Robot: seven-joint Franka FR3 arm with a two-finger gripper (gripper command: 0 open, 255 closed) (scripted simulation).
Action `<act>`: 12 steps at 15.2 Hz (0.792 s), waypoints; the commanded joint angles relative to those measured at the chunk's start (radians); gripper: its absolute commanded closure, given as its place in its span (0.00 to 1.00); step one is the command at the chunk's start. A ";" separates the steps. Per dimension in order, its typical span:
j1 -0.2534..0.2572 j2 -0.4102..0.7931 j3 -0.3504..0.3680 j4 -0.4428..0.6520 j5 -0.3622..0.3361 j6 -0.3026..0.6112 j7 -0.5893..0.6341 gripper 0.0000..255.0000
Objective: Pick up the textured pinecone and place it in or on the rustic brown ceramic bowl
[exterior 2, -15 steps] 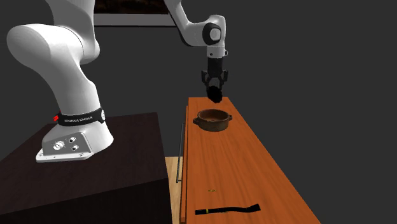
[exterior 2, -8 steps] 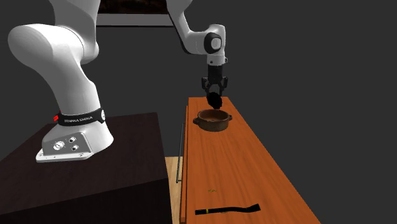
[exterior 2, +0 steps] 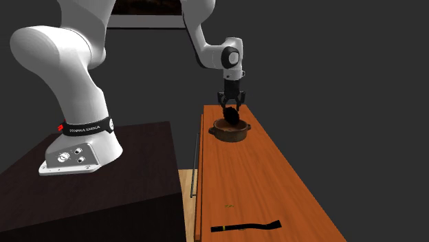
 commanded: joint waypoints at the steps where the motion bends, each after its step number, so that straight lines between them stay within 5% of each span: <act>1: 0.008 0.018 -0.013 -0.001 -0.015 0.019 0.009 1.00; 9: 0.008 0.018 -0.013 -0.001 -0.015 0.019 0.009 1.00; 10: 0.008 0.018 -0.013 -0.001 -0.015 0.019 0.009 0.00; 12: 0.008 0.018 -0.013 -0.001 -0.015 0.019 0.009 0.00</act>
